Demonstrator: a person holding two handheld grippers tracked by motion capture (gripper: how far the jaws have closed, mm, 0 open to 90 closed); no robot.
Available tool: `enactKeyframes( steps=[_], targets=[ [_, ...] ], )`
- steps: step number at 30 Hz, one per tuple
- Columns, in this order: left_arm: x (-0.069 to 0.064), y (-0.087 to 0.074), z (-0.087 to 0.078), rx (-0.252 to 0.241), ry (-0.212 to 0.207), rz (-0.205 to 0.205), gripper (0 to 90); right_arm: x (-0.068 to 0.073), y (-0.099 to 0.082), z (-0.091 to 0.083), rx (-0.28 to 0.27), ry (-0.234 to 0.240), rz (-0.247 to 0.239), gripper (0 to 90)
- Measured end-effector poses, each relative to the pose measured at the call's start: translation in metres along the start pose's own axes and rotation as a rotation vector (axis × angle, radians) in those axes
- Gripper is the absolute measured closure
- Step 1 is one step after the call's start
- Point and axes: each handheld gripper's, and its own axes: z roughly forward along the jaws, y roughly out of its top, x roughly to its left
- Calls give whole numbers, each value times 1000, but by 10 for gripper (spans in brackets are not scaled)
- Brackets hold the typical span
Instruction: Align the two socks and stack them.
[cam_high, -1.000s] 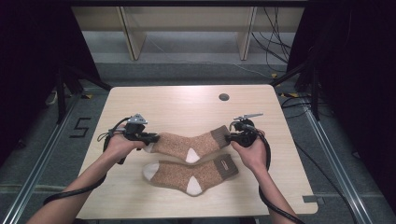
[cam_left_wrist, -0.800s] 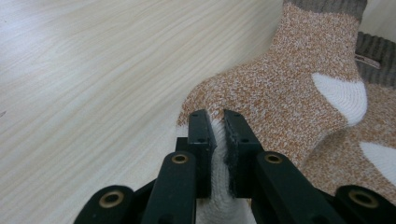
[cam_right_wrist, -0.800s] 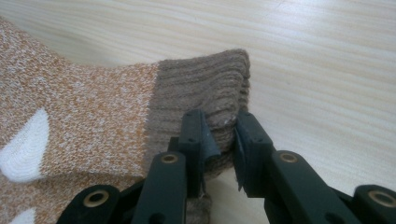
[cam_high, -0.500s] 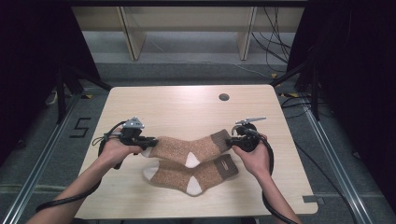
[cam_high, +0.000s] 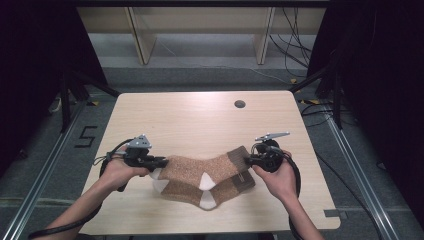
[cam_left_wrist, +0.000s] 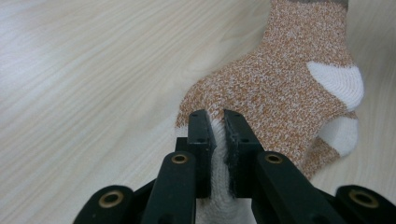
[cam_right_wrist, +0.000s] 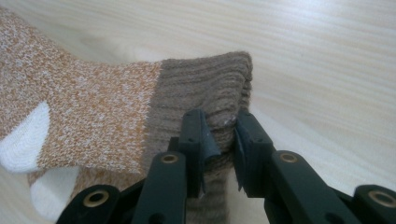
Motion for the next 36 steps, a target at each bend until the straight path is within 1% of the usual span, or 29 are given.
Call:
enactKeyframes(
  steps=[2,3,4,5,6,7,8,9,10,12,13,14,16,17,18,19,21,22,23,24,25,26,28,29,30,31,34,35,36],
  targets=[
    [-2,-3,1,9,-10,1,817,1,-4,-1,13,10,-3,753],
    [-3,-5,1,12,-13,3,817,5,-7,-1,23,13,24,753],
    [-4,-6,1,18,-16,9,817,5,-9,-2,29,7,15,753],
    [-4,-8,1,21,-21,9,817,2,-11,-1,22,6,-20,752],
    [-5,-9,2,24,-24,7,816,6,-14,-2,42,16,26,752],
    [-6,-11,3,29,-27,8,816,3,-15,-2,37,1,-28,753],
    [-7,-13,4,33,-33,7,816,4,-17,-1,31,8,-18,752],
    [-8,-15,5,37,-36,6,815,4,-19,-2,56,7,-16,752],
    [-8,-17,6,45,-38,7,815,3,-20,-1,52,12,-34,751],
    [-8,-21,10,56,-46,-6,812,6,-24,1,85,20,3,749],
    [-7,-24,13,66,-46,0,811,5,-26,4,81,17,-25,749],
    [-7,-26,15,78,-49,-4,808,5,-28,6,89,21,-24,747],
    [-5,-31,21,87,-50,-11,793,3,-32,11,116,15,-36,724],
    [-4,-33,23,102,-53,6,771,6,-33,12,155,22,1,694],
    [-4,-35,25,94,-55,4,741,2,-34,16,159,15,-47,658],
    [-4,-36,25,82,-50,-2,701,2,-34,16,176,14,-43,632],
    [-4,-36,22,53,-41,-14,590,-1,-32,13,148,12,-45,580],
    [-3,-35,19,33,-34,-22,566,-1,-30,9,142,10,-7,556],
    [-2,-34,16,13,-30,-29,563,-4,-28,5,103,7,-15,542],
    [-2,-34,15,1,-19,-39,566,-6,-25,2,89,11,3,536],
    [-1,-35,15,2,-1,-39,572,-5,-24,0,74,13,45,533],
    [-1,-37,18,18,13,-32,579,-10,-24,1,55,-11,17,529],
    [-1,-43,23,64,9,-23,581,-12,-27,8,91,-14,21,521],
    [-3,-45,27,66,10,-35,580,-11,-29,13,111,-14,49,518],
    [-3,-46,28,82,14,-13,577,-13,-32,18,123,-6,36,515],
    [-4,-46,29,80,18,-19,575,-11,-35,22,138,1,53,512],
    [-4,-46,33,110,22,2,573,-10,-38,28,165,14,66,514],
    [-4,-46,34,120,21,3,572,-11,-38,31,163,17,47,525],
    [-3,-47,35,125,21,5,571,-9,-37,32,169,25,58,535]
  ],
)
